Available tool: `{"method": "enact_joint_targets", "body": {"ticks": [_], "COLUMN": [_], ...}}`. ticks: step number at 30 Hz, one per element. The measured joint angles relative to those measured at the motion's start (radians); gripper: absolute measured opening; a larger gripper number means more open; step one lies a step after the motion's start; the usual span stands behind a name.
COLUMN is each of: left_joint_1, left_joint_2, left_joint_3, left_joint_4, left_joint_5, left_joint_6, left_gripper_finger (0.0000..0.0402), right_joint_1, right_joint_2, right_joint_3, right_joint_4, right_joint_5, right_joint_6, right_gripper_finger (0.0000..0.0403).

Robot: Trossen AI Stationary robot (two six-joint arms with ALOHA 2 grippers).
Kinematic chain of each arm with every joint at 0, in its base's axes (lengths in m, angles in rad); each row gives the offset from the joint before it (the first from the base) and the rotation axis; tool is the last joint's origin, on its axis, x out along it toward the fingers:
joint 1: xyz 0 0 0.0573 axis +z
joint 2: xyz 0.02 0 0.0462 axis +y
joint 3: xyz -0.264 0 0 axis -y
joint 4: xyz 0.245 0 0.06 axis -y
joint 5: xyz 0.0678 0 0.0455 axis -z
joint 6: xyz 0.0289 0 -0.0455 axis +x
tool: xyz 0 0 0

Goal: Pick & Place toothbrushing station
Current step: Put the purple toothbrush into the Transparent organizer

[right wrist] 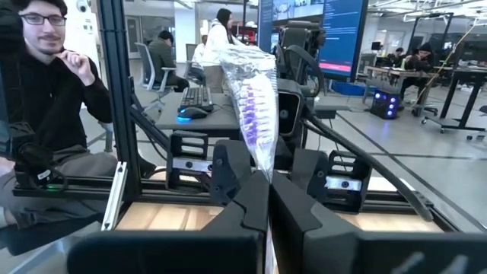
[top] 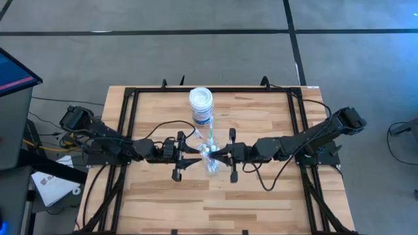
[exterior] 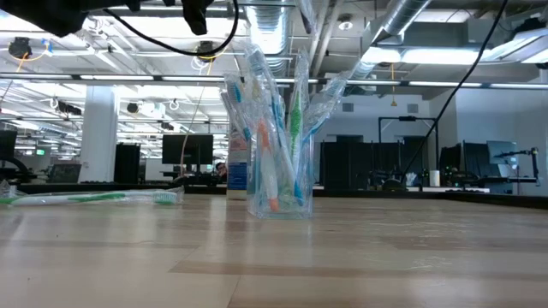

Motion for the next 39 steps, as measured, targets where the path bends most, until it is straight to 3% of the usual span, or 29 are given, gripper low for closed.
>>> {"method": "enact_joint_targets", "body": {"ticks": [9,19,39], "left_joint_1": [0.036,0.054,0.050], "left_joint_2": [0.096,0.206,0.213], "left_joint_3": [0.002,0.113,0.127], "left_joint_4": [0.162,0.161,0.162], "left_joint_5": [0.017,0.070,0.051], "left_joint_6": [0.000,0.000,0.097], "left_gripper_finger": [0.0113,0.0113,0.0113], "right_joint_1": [-0.003,-0.003,0.010], "right_joint_2": [0.000,0.000,0.000], "right_joint_3": [0.000,0.000,0.000], "right_joint_4": [-0.005,-0.016,-0.021], "right_joint_5": [0.000,0.000,0.000], "right_joint_6": [0.001,0.003,0.003], "right_gripper_finger": [0.0000,0.0000,0.0000]}}
